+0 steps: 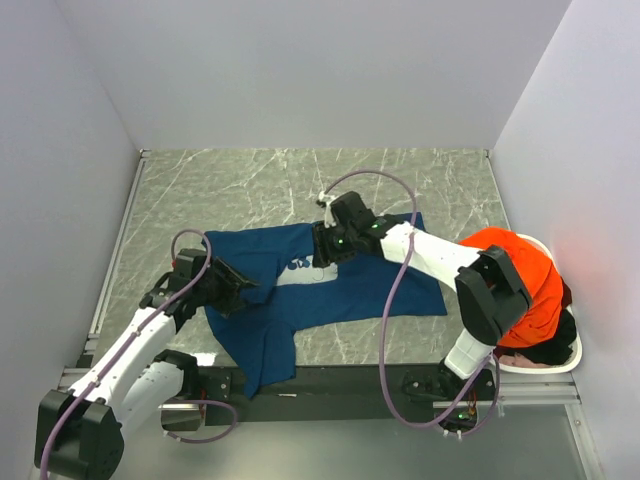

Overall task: Fold and stack the t-shirts
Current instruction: Fold the tshirt

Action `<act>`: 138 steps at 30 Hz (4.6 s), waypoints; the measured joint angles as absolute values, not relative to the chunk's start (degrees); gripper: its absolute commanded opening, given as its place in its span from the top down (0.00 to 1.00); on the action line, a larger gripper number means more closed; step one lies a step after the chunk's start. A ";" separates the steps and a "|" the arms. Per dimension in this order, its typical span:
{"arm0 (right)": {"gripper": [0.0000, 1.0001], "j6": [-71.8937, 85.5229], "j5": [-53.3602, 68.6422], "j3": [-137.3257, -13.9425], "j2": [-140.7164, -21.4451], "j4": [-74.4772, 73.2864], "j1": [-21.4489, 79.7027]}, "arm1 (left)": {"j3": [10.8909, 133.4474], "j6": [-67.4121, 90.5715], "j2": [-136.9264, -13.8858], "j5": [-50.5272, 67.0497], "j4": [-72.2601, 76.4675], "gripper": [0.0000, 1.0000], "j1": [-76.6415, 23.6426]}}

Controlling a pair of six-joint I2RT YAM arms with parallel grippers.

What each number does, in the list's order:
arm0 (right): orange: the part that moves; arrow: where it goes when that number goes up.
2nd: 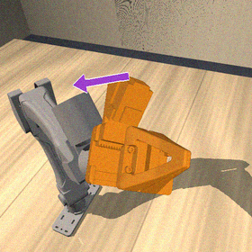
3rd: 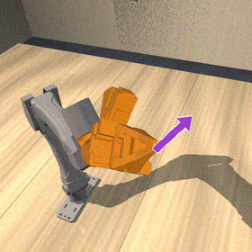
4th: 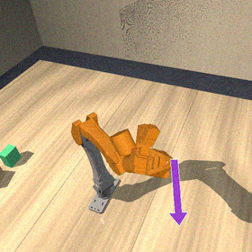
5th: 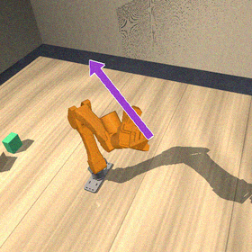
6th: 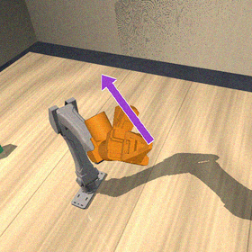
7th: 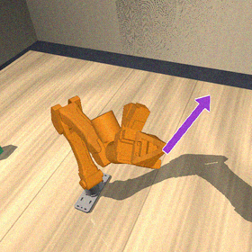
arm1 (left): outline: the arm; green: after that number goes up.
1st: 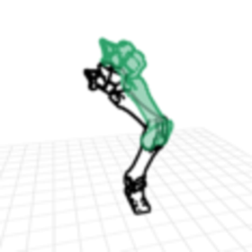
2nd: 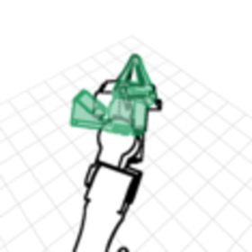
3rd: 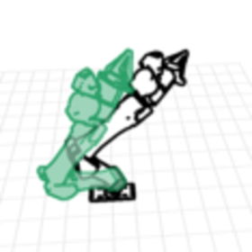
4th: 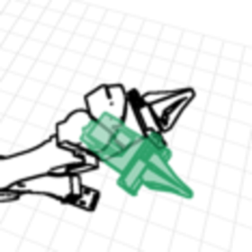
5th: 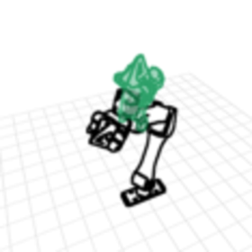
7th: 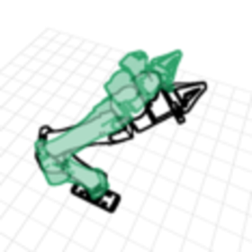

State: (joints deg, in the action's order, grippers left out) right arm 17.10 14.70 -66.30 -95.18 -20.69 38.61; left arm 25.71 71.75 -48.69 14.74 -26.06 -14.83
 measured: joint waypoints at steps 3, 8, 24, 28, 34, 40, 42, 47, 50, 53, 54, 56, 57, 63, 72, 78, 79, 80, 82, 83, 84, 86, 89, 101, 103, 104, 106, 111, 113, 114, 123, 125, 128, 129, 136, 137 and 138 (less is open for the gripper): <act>0.46 17.19 14.68 -66.30 -96.71 -19.57 41.01 | 28.80 69.45 -49.47 11.44 -28.95 0.31 -14.66; 0.50 18.00 14.68 -66.30 -99.00 -17.54 44.86 | 37.69 61.82 -54.04 5.87 -31.05 0.33 -11.51; 0.57 29.32 16.19 -68.90 -109.45 -8.95 49.06 | 41.36 41.30 -76.93 2.31 -23.18 0.63 -8.32; 0.59 32.69 17.37 -69.14 -111.44 -6.26 49.06 | 42.30 39.57 -80.82 2.33 -22.13 0.65 -8.32; 0.60 35.73 18.81 -70.57 -114.65 -3.57 49.06 | 46.94 37.01 -85.78 1.61 -22.17 0.72 -8.32; 0.61 36.75 19.86 -72.36 -115.26 -2.66 49.06 | 51.13 34.87 -89.60 -0.64 -22.15 0.77 -8.14; 0.64 36.84 20.27 -73.23 -115.92 -2.33 49.06 | 51.24 34.68 -90.30 -0.99 -22.09 0.76 -7.97; 0.70 36.75 20.69 -74.83 -117.32 -2.50 49.06 | 51.24 34.35 -90.74 -1.61 -22.35 0.76 -7.84; 0.71 36.56 20.69 -76.60 -117.78 -3.36 49.04 | 51.24 34.06 -90.74 -1.63 -22.37 0.75 -7.84; 0.71 36.32 20.69 -79.44 -118.15 -4.38 49.06 | 51.24 34.06 -90.74 -1.63 -22.39 0.75 -7.84; 0.71 36.25 20.71 -80.82 -118.50 -4.60 49.06 | 51.24 34.06 -90.74 -1.63 -22.39 0.74 -7.84; 0.71 36.12 20.78 -83.55 -119.35 -4.91 49.06 | 51.24 34.06 -90.74 -1.63 -22.39 0.74 -7.84; 0.71 36.12 20.84 -84.97 -120.01 -5.13 49.06 | 51.24 34.06 -90.74 -1.63 -22.44 0.73 -7.84; 0.69 35.55 20.53 -93.41 -125.75 -7.70 48.95 | 51.24 34.04 -90.59 -2.00 -22.48 0.66 -7.86; 0.55 32.97 16.73 -85.41 -118.96 -11.90 44.97 | 49.34 34.06 -80.49 -8.64 -23.49 0.43 -15.11; 0.53 28.58 10.22 -78.35 -108.99 -14.22 41.58 | 48.47 35.18 -72.79 -14.72 -27.40 0.44 -24.18; 0.53 27.90 9.34 -75.99 -106.67 -14.15 41.47 | 48.38 35.18 -71.81 -15.62 -28.14 0.45 -26.11; 0.52 27.35 8.71 -73.52 -104.27 -14.31 41.45 | 48.38 35.18 -71.11 -16.51 -28.69 0.45 -27.79; 0.49 26.74 7.79 -67.81 -99.37 -13.80 41.19 | 48.38 35.16 -70.39 -18.13 -29.36 0.46 -31.16; 0.47 26.65 7.46 -65.60 -97.49 -13.87 41.12 | 48.40 35.18 -70.57 -19.05 -29.80 0.46 -33.19; 0.45 26.48 7.01 -63.00 -95.37 -13.89 40.99 | 48.42 35.20 -71.07 -19.64 -30.00 0.46 -34.46; 0.39 26.20 6.44 -58.37 -91.90 -13.80 40.51 | 48.56 35.42 -73.38 -20.56 -30.37 0.46 -36.73; 0.34 26.00 5.04 -53.43 -87.79 -14.59 39.57 | 48.95 35.83 -78.15 -22.06 -30.70 0.47 -38.28; 0.32 25.12 2.11 -44.27 -72.42 -16.84 35.62 | 56.36 35.68 -92.40 -29.28 -32.32 0.49 -39.57; 0.31 24.62 1.87 -43.88 -71.64 -16.95 34.76 | 57.43 35.57 -93.78 -30.41 -32.49 0.51 -39.66; 0.31 24.45 1.74 -43.75 -71.40 -17.26 34.41 | 57.98 35.53 -94.63 -31.09 -32.56 0.51 -39.68; 0.31 24.12 1.50 -43.53 -71.29 -17.56 33.87 | 59.13 35.16 -96.36 -32.45 -32.91 0.54 -39.68; 0.32 23.42 1.30 -42.74 -71.00 -18.26 33.15 | 62.11 33.80 -100.33 -35.24 -34.13 0.56 -39.03; 0.32 23.05 1.26 -42.63 -70.83 -18.79 32.97 | 63.35 32.95 -101.14 -36.21 -34.76 0.56 -38.15; 0.32 22.94 1.19 -42.63 -70.72 -18.87 32.91 | 63.70 32.42 -101.21 -36.49 -34.87 0.56 -37.74; 0.32 22.20 1.06 -42.61 -69.56 -19.38 32.62 | 66.28 26.30 -101.14 -37.36 -33.82 0.55 -30.57; 0.33 22.09 1.06 -42.57 -69.56 -19.38 32.60 | 67.09 25.74 -101.14 -36.91 -33.98 0.57 -29.65; 0.33 22.00 1.08 -42.24 -69.52 -19.42 32.58 | 67.81 25.89 -100.47 -35.31 -34.24 0.57 -30.04; 0.33 22.00 1.08 -42.02 -69.45 -19.38 32.58 | 67.77 26.44 -99.74 -34.61 -34.96 0.56 -30.72; 0.34 22.00 1.41 -41.60 -68.93 -19.73 32.58 | 61.10 36.73 -87.55 -30.26 -38.02 0.62 -37.89; 0.34 22.02 1.56 -41.56 -68.93 -19.70 32.58 | 59.22 38.61 -85.34 -29.45 -38.22 0.63 -38.09; 0.34 22.02 1.67 -41.52 -68.90 -19.70 32.58 | 56.95 40.58 -83.18 -28.71 -38.04 0.65 -38.04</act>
State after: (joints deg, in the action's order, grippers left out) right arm 22.02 1.67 -41.52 -68.90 -19.70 32.58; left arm 56.95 40.58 -83.18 -28.71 -38.04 -38.04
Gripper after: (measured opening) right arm 0.666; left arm 0.376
